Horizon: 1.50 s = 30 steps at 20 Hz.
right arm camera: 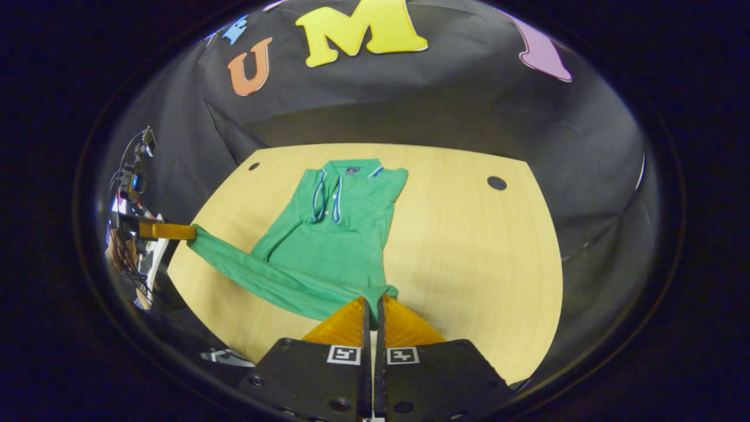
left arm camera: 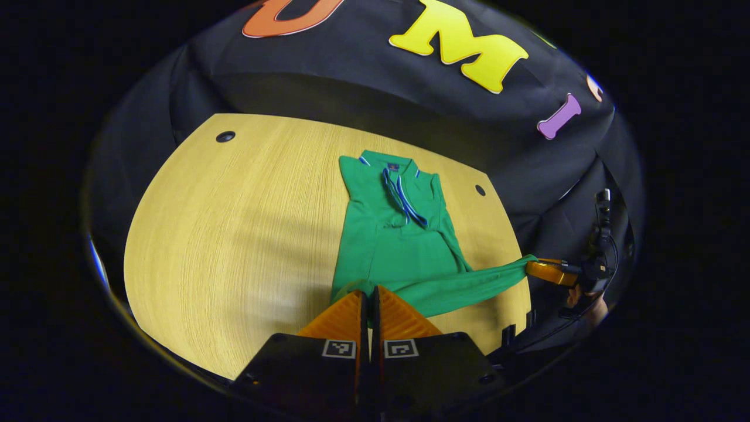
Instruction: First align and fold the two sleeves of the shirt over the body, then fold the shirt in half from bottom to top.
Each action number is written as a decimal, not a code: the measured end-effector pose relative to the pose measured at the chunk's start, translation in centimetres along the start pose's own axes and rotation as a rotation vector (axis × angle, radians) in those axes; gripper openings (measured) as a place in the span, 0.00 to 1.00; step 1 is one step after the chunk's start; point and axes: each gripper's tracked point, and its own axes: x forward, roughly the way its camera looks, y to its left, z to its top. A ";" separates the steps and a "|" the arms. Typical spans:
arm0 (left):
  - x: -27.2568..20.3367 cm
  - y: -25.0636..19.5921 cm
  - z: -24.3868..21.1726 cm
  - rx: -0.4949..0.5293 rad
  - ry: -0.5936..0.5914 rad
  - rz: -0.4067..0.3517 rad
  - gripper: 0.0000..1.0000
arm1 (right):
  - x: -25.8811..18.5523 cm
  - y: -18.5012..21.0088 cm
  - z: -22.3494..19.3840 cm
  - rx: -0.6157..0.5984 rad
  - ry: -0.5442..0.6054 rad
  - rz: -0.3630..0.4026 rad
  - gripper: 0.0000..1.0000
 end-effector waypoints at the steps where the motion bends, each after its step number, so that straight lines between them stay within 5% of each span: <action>1: 0.3 0.0 1.2 0.012 -0.017 0.004 0.04 | 0.2 0.0 1.3 -0.004 -0.019 -0.006 0.01; 11: 3.6 0.4 12.9 0.039 -0.209 0.032 0.04 | 3.2 -1.6 14.1 0.038 -0.188 -0.068 0.01; 19: 10.6 3.3 18.9 -0.038 -0.315 0.089 0.04 | 10.8 -3.2 20.9 0.018 -0.230 -0.087 0.01; 25: 16.7 5.1 22.0 0.045 -0.364 0.130 0.03 | 17.9 -4.9 23.8 0.019 -0.230 -0.101 0.01; 30: 21.9 7.0 21.5 0.042 -0.333 0.167 0.04 | 23.4 -5.4 22.0 -0.003 -0.186 -0.115 0.01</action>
